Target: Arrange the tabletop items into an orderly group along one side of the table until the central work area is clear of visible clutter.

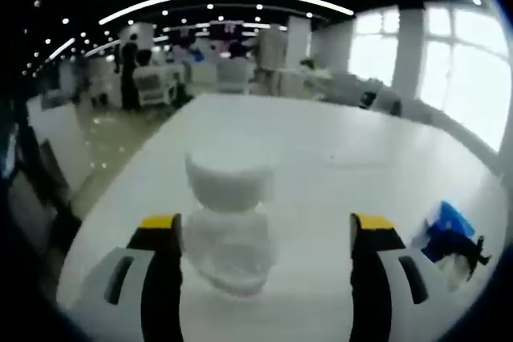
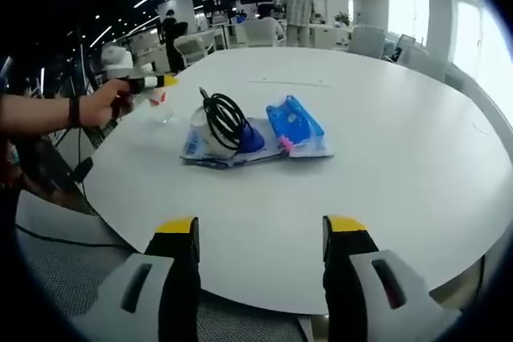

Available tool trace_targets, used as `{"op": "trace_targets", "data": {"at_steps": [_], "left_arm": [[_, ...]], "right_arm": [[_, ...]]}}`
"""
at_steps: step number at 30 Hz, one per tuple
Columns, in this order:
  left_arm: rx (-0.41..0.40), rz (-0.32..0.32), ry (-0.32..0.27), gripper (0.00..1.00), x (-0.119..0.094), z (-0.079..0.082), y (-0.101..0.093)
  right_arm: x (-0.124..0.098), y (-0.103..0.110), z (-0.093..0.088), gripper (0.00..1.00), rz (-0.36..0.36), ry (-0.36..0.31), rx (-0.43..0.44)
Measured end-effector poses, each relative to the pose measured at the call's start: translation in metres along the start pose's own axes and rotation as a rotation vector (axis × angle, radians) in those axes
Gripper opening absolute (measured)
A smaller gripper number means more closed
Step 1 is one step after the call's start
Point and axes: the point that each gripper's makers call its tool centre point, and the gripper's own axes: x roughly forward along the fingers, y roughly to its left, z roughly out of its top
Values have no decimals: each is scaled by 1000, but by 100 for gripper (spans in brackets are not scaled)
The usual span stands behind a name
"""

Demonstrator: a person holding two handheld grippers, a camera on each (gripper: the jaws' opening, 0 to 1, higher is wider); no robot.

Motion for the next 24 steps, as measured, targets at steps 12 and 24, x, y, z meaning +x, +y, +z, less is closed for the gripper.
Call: {"op": "trace_targets", "data": {"at_steps": [12, 24], "left_arm": [[95, 11, 11, 46, 0, 4, 26], [342, -308, 34, 45, 4, 4, 11]], "right_arm": [[-1, -2, 3, 62, -9, -16, 13], [-1, -1, 2, 61, -3, -14, 18]]}}
